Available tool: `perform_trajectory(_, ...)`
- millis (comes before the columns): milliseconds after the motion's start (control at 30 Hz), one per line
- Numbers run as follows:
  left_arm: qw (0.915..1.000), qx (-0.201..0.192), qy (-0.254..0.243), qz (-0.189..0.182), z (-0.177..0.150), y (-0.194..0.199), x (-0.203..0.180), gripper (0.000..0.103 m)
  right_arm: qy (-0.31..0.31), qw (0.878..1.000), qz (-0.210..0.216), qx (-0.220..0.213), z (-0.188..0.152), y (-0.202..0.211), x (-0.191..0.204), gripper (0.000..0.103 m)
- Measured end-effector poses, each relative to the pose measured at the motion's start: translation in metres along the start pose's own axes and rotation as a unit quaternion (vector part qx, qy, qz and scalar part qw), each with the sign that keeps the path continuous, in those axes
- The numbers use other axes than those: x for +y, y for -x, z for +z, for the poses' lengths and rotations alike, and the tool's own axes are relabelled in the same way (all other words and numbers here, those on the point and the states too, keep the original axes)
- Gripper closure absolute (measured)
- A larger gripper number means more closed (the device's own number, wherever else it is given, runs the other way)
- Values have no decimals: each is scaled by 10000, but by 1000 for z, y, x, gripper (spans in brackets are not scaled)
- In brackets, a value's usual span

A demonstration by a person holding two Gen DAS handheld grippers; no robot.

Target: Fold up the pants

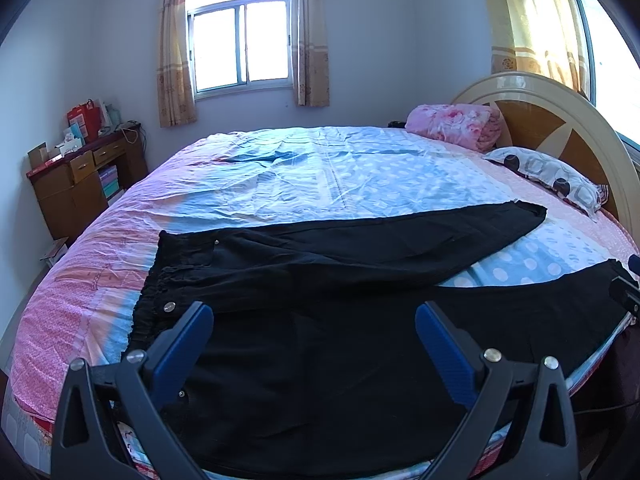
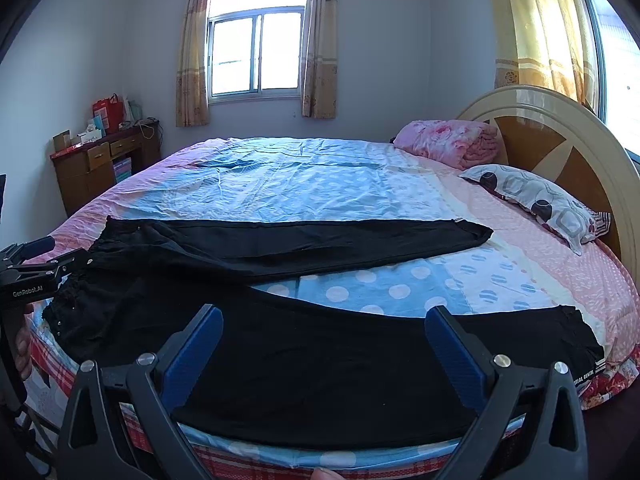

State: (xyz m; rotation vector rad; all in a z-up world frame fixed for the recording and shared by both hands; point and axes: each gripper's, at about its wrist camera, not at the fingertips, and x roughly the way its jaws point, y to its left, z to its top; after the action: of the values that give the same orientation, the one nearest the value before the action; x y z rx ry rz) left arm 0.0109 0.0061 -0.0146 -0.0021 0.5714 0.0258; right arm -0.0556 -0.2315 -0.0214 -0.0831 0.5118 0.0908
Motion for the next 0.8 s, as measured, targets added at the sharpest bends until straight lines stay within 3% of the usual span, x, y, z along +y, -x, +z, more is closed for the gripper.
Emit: perform_trajectory(800, 10000, -12, -4, 6, 0, 0, 0, 0, -7, 10000, -3, 69, -3, -4, 0, 1)
